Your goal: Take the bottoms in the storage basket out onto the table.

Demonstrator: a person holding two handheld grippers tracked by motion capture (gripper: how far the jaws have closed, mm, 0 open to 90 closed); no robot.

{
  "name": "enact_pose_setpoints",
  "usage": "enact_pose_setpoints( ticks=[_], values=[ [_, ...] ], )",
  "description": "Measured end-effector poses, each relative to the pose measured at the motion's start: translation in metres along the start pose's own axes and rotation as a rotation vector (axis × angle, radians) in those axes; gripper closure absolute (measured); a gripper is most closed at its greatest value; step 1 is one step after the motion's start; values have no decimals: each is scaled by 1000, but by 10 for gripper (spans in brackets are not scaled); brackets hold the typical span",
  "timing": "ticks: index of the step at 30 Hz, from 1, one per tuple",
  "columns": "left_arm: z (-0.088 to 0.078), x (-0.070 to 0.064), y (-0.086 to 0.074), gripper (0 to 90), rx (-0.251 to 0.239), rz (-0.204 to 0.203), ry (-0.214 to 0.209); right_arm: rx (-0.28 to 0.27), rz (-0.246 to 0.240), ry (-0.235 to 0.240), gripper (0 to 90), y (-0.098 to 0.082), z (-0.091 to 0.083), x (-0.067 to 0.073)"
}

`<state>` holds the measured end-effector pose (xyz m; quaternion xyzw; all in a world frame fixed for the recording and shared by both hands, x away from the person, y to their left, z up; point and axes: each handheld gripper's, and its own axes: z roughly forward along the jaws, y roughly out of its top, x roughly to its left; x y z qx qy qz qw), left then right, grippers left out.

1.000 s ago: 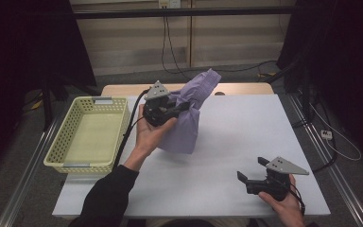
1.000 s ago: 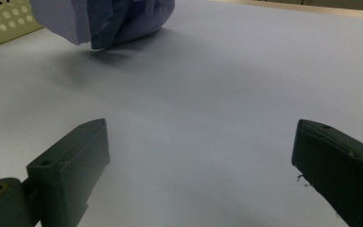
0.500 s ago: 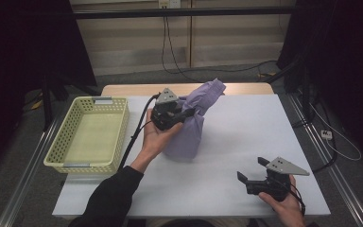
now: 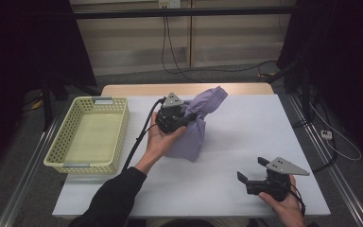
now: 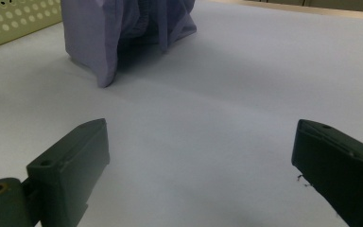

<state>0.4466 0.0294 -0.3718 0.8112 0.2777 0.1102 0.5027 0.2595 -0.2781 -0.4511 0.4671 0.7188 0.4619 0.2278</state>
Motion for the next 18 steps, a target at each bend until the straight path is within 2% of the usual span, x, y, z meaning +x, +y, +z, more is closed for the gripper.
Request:
enact_pose_setpoints(
  ticks=[18],
  values=[
    [21, 10, -17, 812, 76, -22, 3, 3, 1, 2, 51, 0, 0, 0]
  ],
)
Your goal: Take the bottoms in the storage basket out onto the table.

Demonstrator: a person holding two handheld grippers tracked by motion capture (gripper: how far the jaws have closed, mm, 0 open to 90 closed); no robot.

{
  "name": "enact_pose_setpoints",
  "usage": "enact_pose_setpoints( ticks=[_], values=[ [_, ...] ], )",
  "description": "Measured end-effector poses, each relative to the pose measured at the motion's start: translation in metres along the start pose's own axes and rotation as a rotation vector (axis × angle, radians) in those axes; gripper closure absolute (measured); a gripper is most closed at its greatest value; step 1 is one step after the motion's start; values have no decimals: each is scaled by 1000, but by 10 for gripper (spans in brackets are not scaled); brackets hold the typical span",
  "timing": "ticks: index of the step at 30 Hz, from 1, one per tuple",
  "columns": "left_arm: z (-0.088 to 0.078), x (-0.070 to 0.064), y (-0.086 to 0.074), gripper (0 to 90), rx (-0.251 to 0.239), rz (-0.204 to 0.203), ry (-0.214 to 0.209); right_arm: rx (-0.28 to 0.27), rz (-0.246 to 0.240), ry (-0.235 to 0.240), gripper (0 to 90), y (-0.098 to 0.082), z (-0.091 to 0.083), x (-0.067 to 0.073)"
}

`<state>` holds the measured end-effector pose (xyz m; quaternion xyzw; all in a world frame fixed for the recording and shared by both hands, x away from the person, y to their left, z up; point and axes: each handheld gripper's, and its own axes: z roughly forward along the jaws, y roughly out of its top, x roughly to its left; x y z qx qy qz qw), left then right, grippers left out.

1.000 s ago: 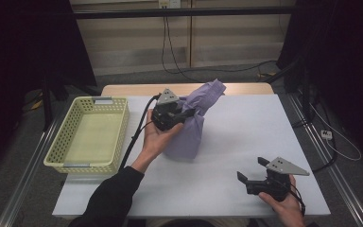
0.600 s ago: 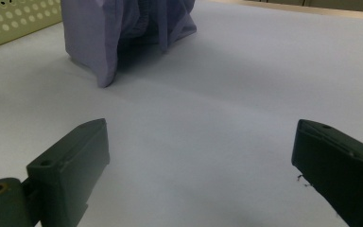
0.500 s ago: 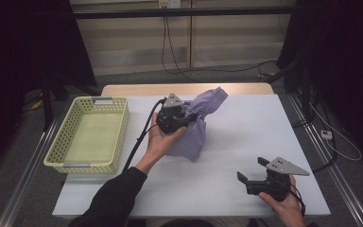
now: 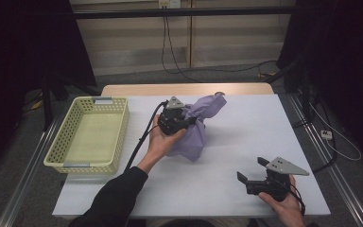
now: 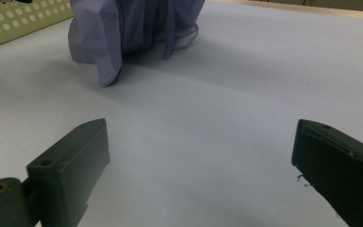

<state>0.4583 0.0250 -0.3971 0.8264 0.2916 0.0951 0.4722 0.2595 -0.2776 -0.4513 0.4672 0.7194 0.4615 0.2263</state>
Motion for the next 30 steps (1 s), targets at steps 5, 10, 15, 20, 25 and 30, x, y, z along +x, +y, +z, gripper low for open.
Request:
enact_pose_setpoints(
  ticks=[5, 10, 15, 20, 25, 30],
  values=[
    [7, 0, -4, 808, 26, -1, 1, 0, 0, 2, 51, 0, 0, 0],
    [17, -1, -11, 808, 51, -6, 13, 1, 1, 2, 51, 0, 0, 0],
    [21, -3, -13, 806, 64, -3, -1, 0, -1, 1, 51, 0, 0, -1],
    [28, -5, -18, 802, 92, -1, 0, 1, -3, 0, 52, 0, 0, 0],
    [34, -8, -22, 797, 123, 14, -1, 0, -3, 1, 52, 0, 0, 0],
    [41, -9, -27, 797, 146, 24, 10, 0, -4, -1, 53, 0, 0, 0]
  ],
)
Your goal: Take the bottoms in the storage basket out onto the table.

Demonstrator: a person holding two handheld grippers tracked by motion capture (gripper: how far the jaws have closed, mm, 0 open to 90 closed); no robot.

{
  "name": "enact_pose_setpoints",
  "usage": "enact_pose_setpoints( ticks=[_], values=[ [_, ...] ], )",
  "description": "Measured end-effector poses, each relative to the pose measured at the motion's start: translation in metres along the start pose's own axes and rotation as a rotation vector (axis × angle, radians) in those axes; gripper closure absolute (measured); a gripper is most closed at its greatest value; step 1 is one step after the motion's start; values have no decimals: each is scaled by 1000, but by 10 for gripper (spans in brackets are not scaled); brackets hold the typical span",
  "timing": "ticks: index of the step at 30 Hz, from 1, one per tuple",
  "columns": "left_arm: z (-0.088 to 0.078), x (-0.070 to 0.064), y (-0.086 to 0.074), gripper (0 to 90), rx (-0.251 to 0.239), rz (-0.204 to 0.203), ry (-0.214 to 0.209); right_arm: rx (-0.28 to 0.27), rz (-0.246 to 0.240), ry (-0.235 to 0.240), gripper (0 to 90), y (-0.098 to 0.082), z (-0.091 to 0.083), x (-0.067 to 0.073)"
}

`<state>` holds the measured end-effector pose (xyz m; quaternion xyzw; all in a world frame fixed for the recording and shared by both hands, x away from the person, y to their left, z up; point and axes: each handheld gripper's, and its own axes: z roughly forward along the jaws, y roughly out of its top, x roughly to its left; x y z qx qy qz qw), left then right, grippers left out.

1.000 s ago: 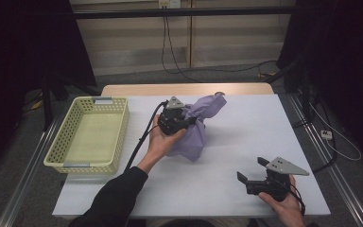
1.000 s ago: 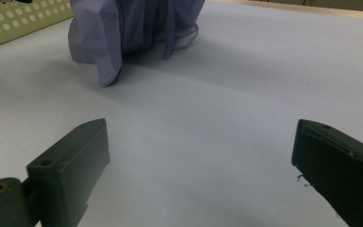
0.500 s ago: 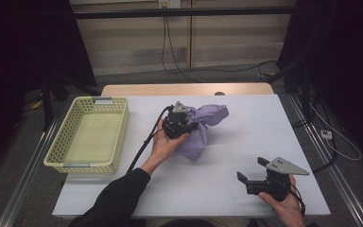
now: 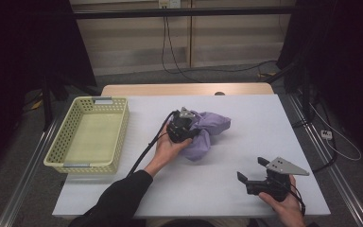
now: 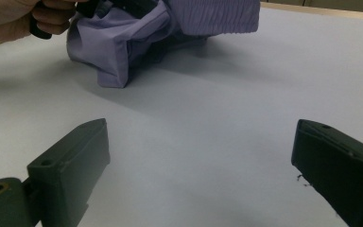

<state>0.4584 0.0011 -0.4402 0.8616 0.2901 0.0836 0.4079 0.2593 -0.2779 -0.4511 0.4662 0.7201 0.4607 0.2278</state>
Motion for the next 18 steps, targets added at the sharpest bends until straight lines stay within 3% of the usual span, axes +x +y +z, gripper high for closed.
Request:
enact_pose_setpoints(
  ticks=[12, 18],
  values=[
    [13, -6, -8, 775, 34, 39, -8, 1, 0, 1, 54, 0, 0, 0],
    [19, -11, -12, 772, 50, 81, 19, 1, 0, 3, 54, 0, 0, 0]
  ],
)
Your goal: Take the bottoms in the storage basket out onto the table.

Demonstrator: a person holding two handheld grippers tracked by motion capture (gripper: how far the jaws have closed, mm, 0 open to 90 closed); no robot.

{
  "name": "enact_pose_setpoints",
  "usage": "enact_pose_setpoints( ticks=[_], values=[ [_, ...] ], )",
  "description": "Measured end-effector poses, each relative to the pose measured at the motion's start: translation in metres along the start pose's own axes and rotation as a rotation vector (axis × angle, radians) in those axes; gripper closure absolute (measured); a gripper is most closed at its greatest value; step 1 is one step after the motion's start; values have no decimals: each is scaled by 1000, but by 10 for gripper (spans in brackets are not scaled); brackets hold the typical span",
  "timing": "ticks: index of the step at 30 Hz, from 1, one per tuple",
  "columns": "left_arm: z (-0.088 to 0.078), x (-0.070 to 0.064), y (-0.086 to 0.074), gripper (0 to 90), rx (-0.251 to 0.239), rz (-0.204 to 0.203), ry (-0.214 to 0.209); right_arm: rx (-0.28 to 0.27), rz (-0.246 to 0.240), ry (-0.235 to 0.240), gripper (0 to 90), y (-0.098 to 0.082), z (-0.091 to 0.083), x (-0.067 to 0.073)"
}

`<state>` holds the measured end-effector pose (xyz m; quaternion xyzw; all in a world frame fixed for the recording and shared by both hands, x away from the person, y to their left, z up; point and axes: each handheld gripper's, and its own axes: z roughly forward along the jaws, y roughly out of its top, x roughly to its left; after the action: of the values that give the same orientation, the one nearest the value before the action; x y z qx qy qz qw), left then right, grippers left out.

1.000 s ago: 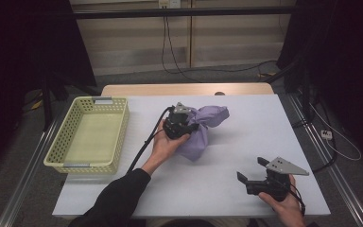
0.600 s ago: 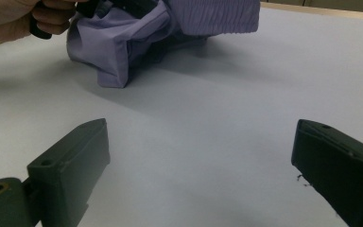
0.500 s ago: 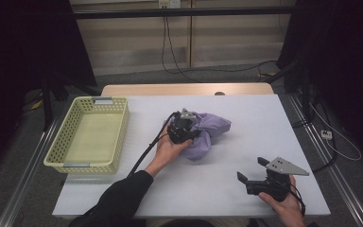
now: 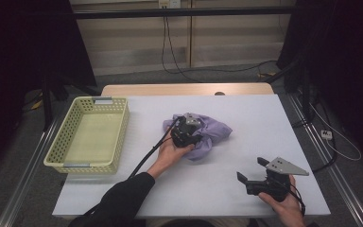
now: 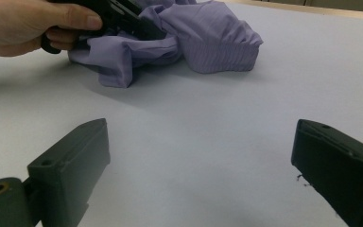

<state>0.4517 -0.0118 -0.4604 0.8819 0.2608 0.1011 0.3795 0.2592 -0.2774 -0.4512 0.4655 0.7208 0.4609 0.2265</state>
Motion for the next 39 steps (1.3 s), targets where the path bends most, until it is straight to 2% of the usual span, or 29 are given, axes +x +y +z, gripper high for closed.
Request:
enact_pose_setpoints(
  ticks=[3, 5, 8, 13, 15, 17, 19, 22, 23, 24, 26, 32, 34, 37, 39],
  values=[
    [1, 0, -1, 768, 4, 6, -4, 0, 0, 0, 54, 0, 0, 0],
    [4, 3, -2, 719, -5, -16, -20, 1, -2, 0, 54, 0, 0, 0],
    [4, 2, -2, 717, -6, -3, -16, 1, -1, -1, 54, 0, 0, 0],
    [3, 2, -3, 681, -17, -4, -28, 0, -4, 1, 54, 0, 0, 0],
    [2, 2, -2, 627, -22, -11, -32, 0, -1, 2, 54, 0, 0, 0],
    [2, 1, -1, 557, -25, 3, -14, -1, 1, 3, 55, 0, 0, -1],
    [2, 1, -1, 536, -25, -2, -15, 0, 1, 5, 55, 0, 0, -1],
    [1, 1, 0, 430, -33, -10, -8, -1, 3, 5, 55, 0, 0, -2],
    [0, 0, 0, 359, -35, -10, -3, -2, 2, 5, 55, 0, 0, -2],
    [0, 0, 0, 359, -40, -8, -5, -2, 2, 5, 55, 0, 0, -2],
    [1, 0, 0, 300, -37, 5, -4, -2, 4, 4, 55, 0, 0, -2],
    [0, 3, 1, 124, -52, -24, -20, -1, 9, 7, 55, -1, 2, -4],
    [0, 4, 1, 89, -64, -41, -37, -2, 10, 7, 54, 0, 2, -4],
    [-3, 1, 1, 79, -53, -43, -33, -4, 9, 6, 54, 0, 2, -4],
    [-6, 1, 2, 67, -66, -51, -44, -4, 6, 9, 54, 0, 2, -3]
  ],
)
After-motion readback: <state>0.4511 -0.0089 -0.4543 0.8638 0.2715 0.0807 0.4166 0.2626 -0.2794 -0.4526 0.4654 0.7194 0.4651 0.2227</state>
